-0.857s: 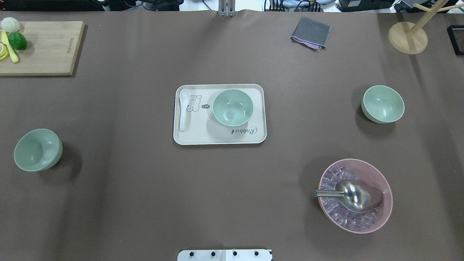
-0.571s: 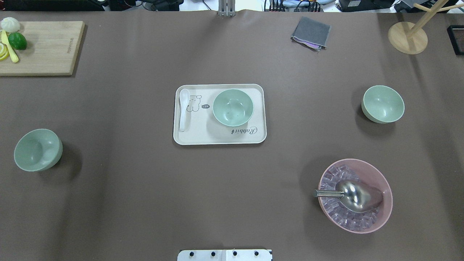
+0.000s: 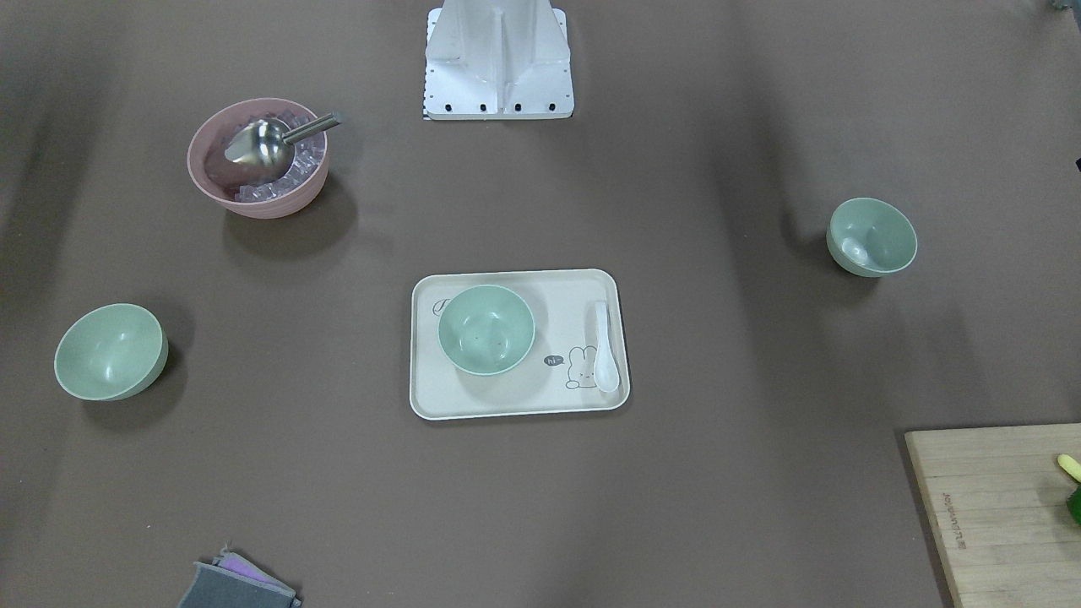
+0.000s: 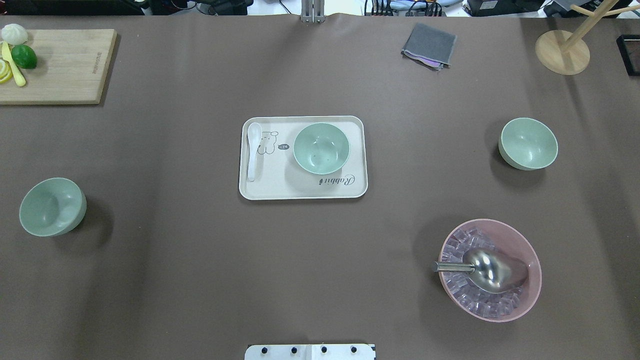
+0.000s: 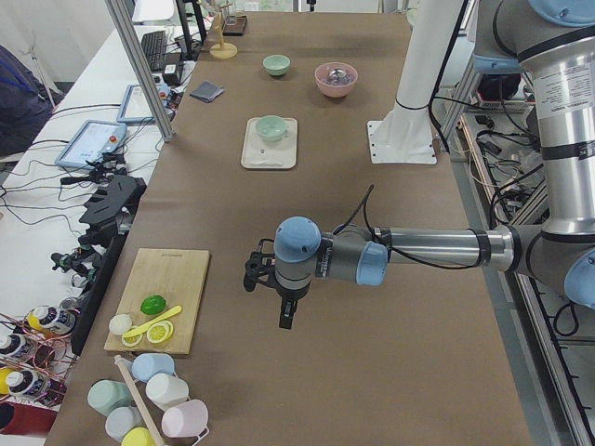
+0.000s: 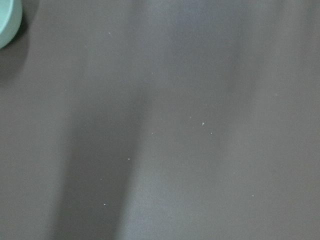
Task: Stack green bowls together
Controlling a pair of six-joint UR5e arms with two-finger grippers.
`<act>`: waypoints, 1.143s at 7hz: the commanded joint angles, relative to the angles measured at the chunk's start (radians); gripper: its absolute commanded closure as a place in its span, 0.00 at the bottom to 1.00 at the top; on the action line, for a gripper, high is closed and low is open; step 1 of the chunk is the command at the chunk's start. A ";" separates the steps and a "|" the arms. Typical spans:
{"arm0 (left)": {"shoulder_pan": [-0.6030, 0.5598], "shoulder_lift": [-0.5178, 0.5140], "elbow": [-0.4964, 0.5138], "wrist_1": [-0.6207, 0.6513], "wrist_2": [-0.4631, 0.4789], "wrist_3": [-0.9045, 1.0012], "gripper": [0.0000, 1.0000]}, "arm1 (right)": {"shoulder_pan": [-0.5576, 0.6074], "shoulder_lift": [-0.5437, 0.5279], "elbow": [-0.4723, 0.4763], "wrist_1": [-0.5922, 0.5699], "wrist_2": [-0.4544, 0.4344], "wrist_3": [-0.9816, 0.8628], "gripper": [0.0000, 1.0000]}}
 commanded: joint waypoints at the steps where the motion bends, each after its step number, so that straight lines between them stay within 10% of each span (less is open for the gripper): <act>1: -0.005 -0.017 -0.017 -0.072 -0.001 0.000 0.00 | 0.000 -0.017 -0.002 0.210 0.008 0.014 0.00; 3: -0.005 -0.017 0.026 -0.477 -0.001 -0.008 0.00 | 0.000 -0.011 0.001 0.297 0.011 0.014 0.00; 8: 0.106 -0.086 0.189 -0.740 -0.003 -0.101 0.00 | -0.023 -0.008 -0.003 0.373 0.027 0.201 0.00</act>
